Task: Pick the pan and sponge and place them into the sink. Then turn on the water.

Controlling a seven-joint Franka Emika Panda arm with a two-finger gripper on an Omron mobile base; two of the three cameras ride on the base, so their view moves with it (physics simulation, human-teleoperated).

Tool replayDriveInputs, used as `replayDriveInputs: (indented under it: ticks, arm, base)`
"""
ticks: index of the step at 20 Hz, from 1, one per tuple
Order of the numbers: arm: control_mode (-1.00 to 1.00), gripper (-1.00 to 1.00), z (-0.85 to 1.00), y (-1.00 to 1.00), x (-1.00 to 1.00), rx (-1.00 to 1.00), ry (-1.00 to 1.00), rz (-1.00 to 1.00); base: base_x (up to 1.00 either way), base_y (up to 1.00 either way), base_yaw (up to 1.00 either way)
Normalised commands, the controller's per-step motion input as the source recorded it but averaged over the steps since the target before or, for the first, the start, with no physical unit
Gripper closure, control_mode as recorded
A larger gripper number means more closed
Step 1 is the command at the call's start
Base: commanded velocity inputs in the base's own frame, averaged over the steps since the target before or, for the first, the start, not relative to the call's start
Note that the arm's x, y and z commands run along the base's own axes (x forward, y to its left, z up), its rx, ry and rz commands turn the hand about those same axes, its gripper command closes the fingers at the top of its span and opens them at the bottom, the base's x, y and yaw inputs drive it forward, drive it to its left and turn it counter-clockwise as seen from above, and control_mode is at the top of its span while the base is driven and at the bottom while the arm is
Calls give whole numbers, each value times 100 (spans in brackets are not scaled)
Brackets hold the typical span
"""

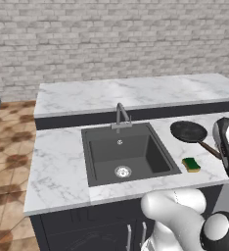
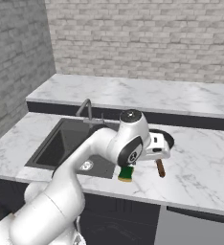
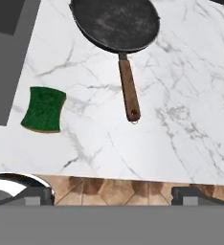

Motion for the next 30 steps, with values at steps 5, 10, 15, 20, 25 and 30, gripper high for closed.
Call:
replayDriveInputs:
  ticks: [5,10,15,20,25,30]
  arm:
    - [-100,-100,0,-6,1,4,0,0]
    - [-100,-100,-22,-9,30,0,0,0]
    - [-100,-100,-42,-6,29,0,0,0]
    - [-100,-100,-39,-17,27,0,0,0]
    - [-100,-100,-30,-14,32,0,1,0]
    - [-100,-100,-29,-23,13,0,1,1]
  base:
    - [0,0,0]
    - [0,0,0]
    - [0,0,0]
    - [0,0,0]
    - [0,0,0]
    - [0,0,0]
